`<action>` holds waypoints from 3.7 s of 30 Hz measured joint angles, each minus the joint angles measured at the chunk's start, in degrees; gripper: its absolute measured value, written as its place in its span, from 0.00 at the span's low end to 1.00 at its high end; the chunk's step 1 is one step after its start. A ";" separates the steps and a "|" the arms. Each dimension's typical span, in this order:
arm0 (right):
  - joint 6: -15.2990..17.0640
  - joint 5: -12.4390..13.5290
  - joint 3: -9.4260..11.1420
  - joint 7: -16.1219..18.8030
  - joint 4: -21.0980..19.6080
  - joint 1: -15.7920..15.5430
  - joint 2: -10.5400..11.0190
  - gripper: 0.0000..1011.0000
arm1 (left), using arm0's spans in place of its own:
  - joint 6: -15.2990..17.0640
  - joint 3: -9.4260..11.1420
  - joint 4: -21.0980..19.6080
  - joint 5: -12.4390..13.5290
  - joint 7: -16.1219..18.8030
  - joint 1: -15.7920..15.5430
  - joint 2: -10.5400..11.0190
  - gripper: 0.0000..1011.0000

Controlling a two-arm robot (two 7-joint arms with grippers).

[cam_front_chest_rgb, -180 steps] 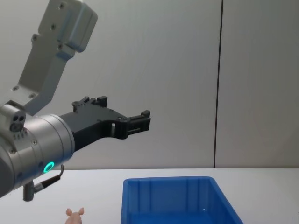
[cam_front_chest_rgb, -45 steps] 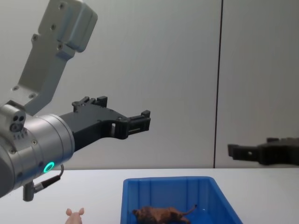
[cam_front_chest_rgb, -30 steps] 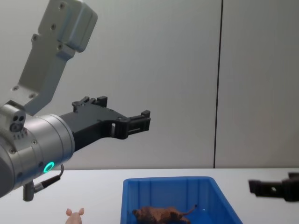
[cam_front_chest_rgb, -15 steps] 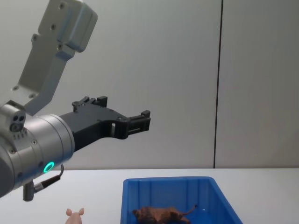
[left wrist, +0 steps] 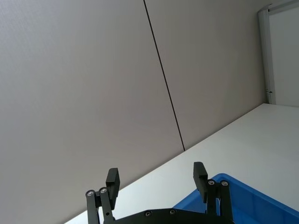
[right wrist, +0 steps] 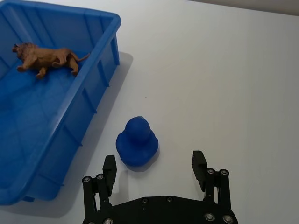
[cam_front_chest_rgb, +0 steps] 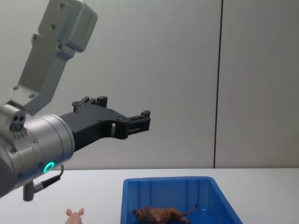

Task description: Pick up the two dolls from the table and place them into the box.

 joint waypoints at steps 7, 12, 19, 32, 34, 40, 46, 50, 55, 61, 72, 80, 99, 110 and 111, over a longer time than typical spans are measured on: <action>-0.70 -2.03 -0.74 1.62 3.41 2.15 -0.95 0.99 | 0.00 0.00 0.00 0.00 0.00 0.00 0.00 0.99; -1.23 -3.13 -1.22 2.71 5.52 3.60 -1.71 0.99 | 0.00 0.00 0.00 0.00 0.00 0.00 0.00 0.99; -1.65 -4.20 -1.83 3.90 8.07 5.44 -2.71 0.99 | 0.00 0.00 0.00 0.00 0.00 0.00 0.00 0.99; -0.61 -4.84 -2.35 4.32 10.91 7.50 -3.96 0.99 | 0.00 0.00 0.00 0.00 0.00 0.00 0.00 0.99; -0.45 -4.86 -2.40 4.32 11.18 7.71 -4.10 0.98 | 0.00 0.00 0.00 0.00 0.00 0.00 0.00 0.99; -0.24 -4.89 -2.48 4.30 11.60 8.05 -4.34 0.84 | 0.00 0.00 0.00 0.00 0.00 0.00 0.00 0.99; -0.05 -4.92 -2.52 4.25 11.92 8.31 -4.50 0.71 | 0.00 0.00 0.00 0.00 0.00 0.00 0.00 0.99; 0.06 -4.95 -2.54 4.21 12.05 8.42 -4.57 0.64 | 0.00 0.00 0.00 0.00 0.00 0.00 0.00 0.99; 0.01 -4.97 -2.55 4.07 12.08 8.41 -4.58 0.61 | 0.00 0.00 0.00 0.00 0.00 0.00 0.00 0.99; -0.88 -4.99 -2.40 3.01 11.61 8.01 -4.47 0.57 | 0.00 0.00 0.00 0.00 0.00 0.00 0.00 0.99; -4.97 -5.16 -1.73 0.44 8.51 7.37 -4.12 0.50 | 0.00 0.00 0.00 0.00 0.00 0.00 0.00 0.99; -8.49 -6.05 -1.54 0.01 5.49 7.59 -4.05 0.45 | 0.00 0.00 0.00 0.00 0.00 0.00 0.00 0.99; -11.25 -6.74 -2.93 8.38 2.68 11.30 -5.71 0.33 | 0.00 0.00 0.00 0.00 0.00 0.00 0.00 0.99; -6.78 -6.21 -4.20 13.70 4.85 13.64 -7.09 0.27 | 0.00 0.00 0.00 0.00 0.00 0.00 0.00 0.99; -6.02 -6.19 -4.41 14.30 5.32 13.99 -7.32 0.26 | 0.00 0.00 0.00 0.00 0.00 0.00 0.00 0.99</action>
